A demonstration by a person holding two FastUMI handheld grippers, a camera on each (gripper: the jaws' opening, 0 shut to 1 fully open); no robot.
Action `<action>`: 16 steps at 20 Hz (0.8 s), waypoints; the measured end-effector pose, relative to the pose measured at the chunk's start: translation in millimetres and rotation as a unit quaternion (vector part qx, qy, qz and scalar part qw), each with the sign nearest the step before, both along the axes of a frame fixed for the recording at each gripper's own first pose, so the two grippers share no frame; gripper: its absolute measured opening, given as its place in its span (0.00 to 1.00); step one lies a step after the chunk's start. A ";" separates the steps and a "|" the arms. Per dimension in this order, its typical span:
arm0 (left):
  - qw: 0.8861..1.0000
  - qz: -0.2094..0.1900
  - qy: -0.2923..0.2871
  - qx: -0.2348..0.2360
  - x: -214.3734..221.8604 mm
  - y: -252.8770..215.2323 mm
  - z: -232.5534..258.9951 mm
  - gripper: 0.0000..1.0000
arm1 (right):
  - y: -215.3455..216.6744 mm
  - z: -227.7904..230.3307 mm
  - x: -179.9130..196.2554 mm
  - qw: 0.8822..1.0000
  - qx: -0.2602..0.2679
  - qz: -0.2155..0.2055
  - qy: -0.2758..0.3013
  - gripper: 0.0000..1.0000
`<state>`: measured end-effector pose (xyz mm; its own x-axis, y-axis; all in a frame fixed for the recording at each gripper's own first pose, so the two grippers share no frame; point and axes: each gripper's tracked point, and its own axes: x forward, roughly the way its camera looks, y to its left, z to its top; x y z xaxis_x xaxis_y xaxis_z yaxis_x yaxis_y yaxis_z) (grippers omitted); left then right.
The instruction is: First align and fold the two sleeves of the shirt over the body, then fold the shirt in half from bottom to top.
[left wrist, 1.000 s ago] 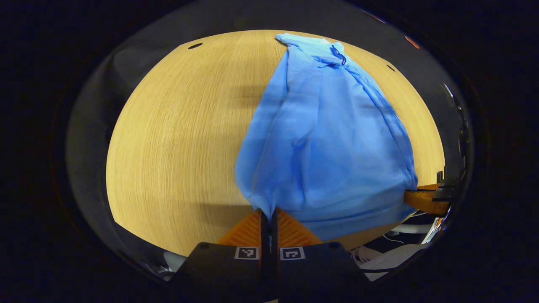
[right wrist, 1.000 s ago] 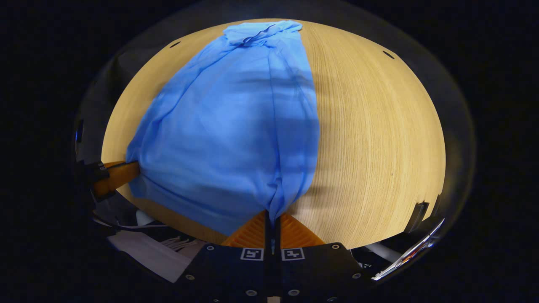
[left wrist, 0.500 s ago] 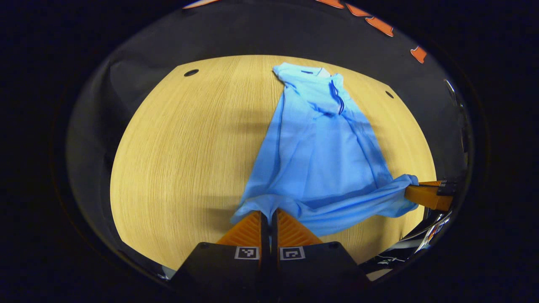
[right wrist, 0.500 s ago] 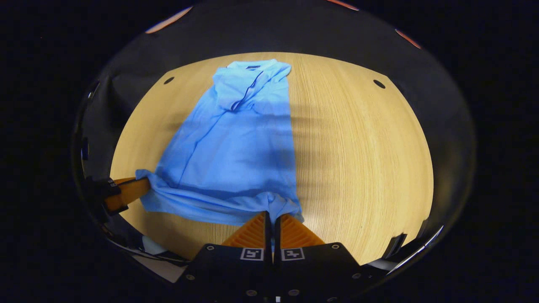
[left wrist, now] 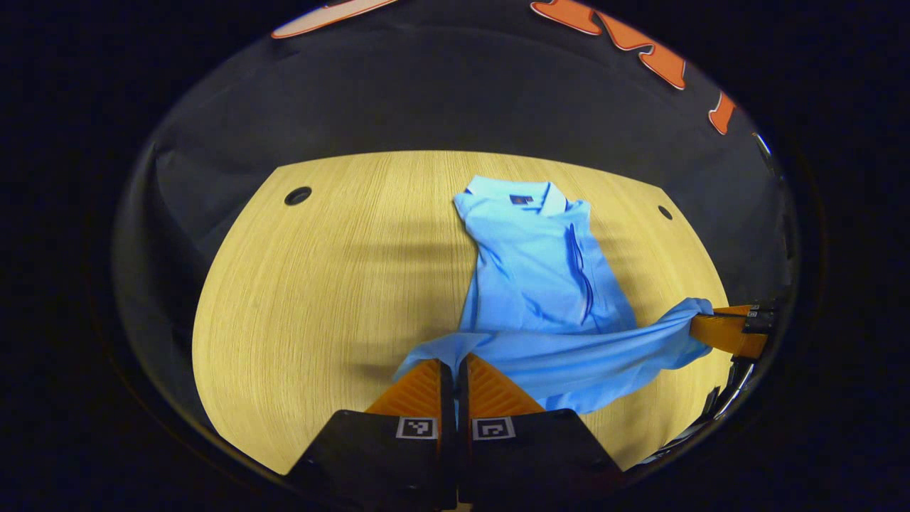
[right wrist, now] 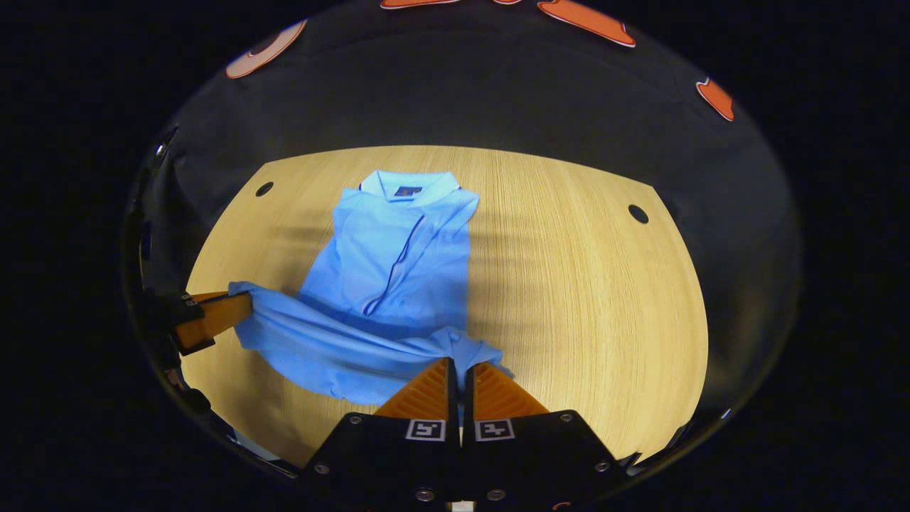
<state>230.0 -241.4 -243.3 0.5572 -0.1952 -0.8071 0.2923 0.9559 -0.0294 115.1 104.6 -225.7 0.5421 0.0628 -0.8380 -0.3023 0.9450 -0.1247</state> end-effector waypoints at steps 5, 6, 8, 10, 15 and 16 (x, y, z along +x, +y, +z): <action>1.000 0.001 -0.019 -0.005 76.8 -17.0 6.3 0.04 | 21.2 13.6 68.5 0.999 0.025 -0.013 -0.021 0.01; 1.000 0.003 -0.022 -0.005 89.3 -19.0 5.9 0.04 | 23.5 12.9 82.6 0.999 0.025 -0.015 -0.024 0.01; 1.000 0.004 -0.027 -0.004 116.3 -25.2 1.3 0.04 | 29.0 10.7 107.9 0.999 0.027 -0.019 -0.029 0.01; 0.999 0.002 -0.033 -0.006 139.0 -31.2 2.8 0.04 | 32.3 8.4 130.3 0.999 0.028 -0.022 -0.035 0.01; 0.999 0.002 -0.041 0.019 180.8 -35.2 -10.0 0.04 | 39.9 -3.8 167.6 0.998 0.040 -0.023 -0.051 0.02; 0.999 -0.002 -0.044 0.021 183.2 -38.0 -11.4 0.05 | 38.2 -7.8 170.9 0.997 0.035 -0.029 -0.054 0.02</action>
